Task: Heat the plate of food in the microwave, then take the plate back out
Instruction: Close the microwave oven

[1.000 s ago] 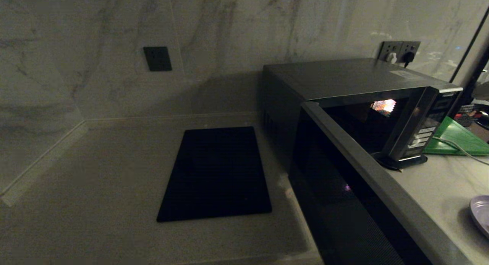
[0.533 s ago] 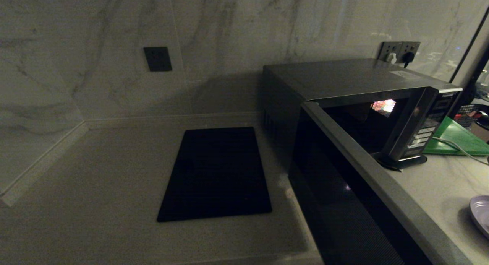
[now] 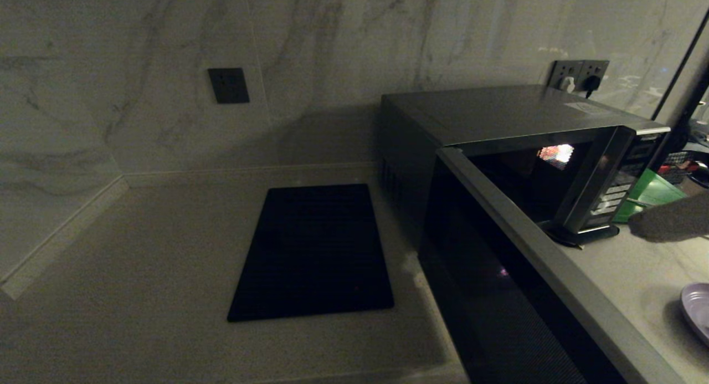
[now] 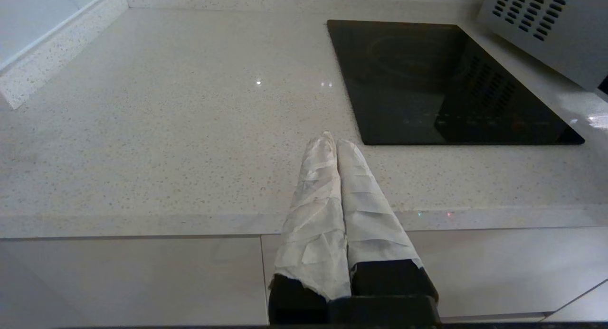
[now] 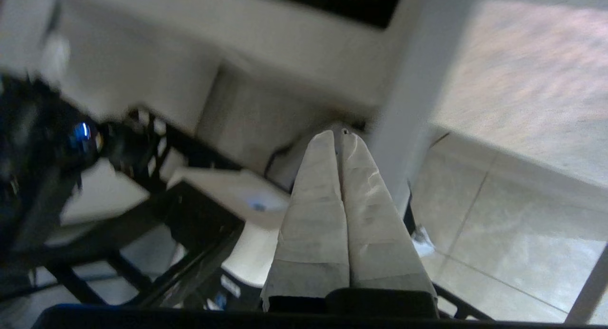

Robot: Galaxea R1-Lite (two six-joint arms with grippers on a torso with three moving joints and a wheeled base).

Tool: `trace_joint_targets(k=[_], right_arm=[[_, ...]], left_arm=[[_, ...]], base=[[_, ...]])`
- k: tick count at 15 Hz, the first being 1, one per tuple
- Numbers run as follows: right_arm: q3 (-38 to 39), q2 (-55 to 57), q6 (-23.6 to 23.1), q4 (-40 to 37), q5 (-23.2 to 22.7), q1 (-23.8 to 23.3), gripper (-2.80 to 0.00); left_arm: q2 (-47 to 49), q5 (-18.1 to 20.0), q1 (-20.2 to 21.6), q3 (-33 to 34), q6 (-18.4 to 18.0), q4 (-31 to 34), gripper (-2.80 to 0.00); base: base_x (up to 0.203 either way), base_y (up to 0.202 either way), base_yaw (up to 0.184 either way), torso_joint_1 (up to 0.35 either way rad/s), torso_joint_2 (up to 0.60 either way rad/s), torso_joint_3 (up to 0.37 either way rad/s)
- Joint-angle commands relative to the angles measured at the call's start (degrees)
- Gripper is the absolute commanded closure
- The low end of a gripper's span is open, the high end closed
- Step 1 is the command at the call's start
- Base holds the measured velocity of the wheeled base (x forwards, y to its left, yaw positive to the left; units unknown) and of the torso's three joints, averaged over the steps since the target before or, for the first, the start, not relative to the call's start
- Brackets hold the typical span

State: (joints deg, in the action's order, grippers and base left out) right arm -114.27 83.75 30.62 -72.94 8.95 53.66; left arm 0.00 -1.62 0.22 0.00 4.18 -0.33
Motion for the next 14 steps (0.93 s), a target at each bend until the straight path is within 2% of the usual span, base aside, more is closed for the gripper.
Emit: trace_joint_targets(k=[1, 14], right_arm=[[0.04, 3.71, 0.29, -1.59, 0.1, 3.04, 0.0], [0.1, 9.3, 6.06, -10.81, -2.02, 4.17, 0.0]], left_arm=[[0.09, -0.06, 0.04, 0.0, 0.02, -0.02, 0.0], [0.09, -0.05, 0.04, 0.0, 0.04, -0.02, 0.0]], base=[[0.0, 0.0, 0.0, 0.0, 0.0, 0.0], [0.0, 0.0, 0.0, 0.0, 0.0, 0.0]])
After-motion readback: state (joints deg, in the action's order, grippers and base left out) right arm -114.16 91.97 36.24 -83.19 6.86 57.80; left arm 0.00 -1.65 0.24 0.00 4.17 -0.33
